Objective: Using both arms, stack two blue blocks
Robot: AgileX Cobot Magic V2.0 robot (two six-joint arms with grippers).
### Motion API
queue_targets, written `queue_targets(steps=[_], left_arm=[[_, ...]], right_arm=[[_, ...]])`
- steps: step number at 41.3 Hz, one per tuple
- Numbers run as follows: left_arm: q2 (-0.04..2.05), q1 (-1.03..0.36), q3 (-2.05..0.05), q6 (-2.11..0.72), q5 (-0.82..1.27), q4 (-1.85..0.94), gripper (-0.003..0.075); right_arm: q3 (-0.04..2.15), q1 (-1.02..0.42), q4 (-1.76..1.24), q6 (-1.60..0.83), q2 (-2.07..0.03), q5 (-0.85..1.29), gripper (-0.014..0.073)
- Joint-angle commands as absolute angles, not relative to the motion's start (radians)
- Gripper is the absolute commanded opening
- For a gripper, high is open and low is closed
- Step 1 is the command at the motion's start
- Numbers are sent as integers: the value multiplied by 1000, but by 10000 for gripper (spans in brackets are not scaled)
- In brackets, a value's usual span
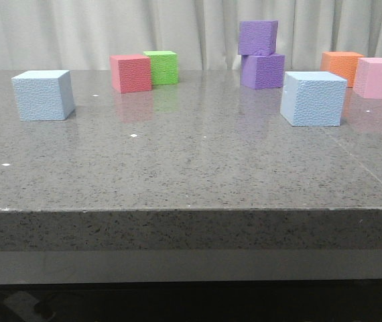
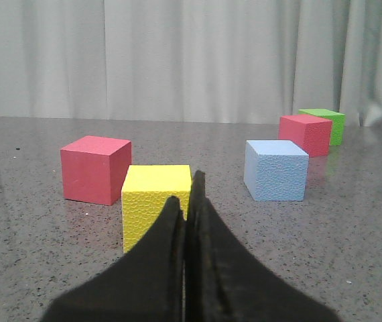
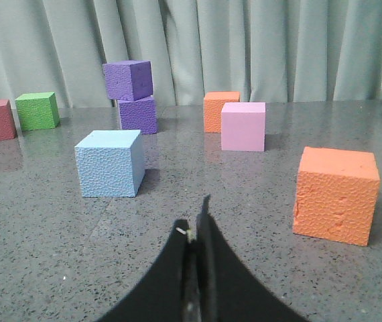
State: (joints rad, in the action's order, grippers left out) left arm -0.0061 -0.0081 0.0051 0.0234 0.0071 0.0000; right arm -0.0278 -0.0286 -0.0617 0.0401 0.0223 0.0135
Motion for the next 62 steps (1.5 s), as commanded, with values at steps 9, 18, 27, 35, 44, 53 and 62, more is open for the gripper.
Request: queue_targets(steps=[9,18,27,35,44,53,62], left_arm=[[-26,-11,10,22,-66,-9,-20],[-26,-11,10,22,-66,-9,-20],[-26,-11,10,22,-66,-9,-20],[-26,-13,-5,22,-176,-9,-20],[2,-13,-265,22,-68,-9,-20],[194,-13,-610,22,238,-9,-20],[409,-13,-778,22,465,-9,-20]], right_arm=[[-22,-25,-62,33,29,-64,-66],[-22,-25,-62,33,29,-64,-66],[-22,-25,-62,33,29,-159,-66],[1,-25,-62,33,29,-218,-66],[223,-25,26,33,21,-19,-66],[497,-25,110,33,-126,206,-66],[685,-25,110,33,-326,390,-66]])
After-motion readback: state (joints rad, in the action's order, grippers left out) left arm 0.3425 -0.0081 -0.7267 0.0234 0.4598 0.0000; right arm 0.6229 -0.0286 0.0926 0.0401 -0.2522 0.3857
